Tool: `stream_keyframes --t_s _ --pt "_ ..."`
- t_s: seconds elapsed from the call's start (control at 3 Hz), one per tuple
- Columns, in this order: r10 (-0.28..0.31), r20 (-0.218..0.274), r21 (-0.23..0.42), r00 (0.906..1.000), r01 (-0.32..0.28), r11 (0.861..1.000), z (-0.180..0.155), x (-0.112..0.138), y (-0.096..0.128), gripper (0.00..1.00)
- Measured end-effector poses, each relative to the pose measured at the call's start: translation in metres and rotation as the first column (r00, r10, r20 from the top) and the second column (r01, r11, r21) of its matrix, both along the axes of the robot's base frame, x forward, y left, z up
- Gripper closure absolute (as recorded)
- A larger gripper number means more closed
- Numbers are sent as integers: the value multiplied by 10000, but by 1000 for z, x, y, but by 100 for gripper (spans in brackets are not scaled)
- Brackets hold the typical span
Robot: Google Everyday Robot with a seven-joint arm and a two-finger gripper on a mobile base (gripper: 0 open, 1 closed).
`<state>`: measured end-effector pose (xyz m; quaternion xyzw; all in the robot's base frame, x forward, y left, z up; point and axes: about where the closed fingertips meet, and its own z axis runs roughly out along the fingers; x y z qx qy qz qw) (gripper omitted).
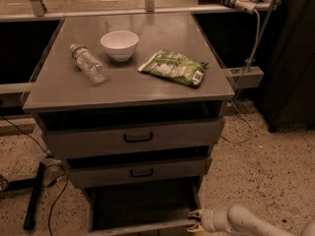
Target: Open bottom drawer
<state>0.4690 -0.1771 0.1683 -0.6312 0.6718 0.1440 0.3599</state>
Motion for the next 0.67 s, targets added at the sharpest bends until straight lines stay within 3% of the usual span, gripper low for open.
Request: stream_keyframes --t_s 0.67 --pt "1 -1 1 10000 -1 10000 0 0 0 12"
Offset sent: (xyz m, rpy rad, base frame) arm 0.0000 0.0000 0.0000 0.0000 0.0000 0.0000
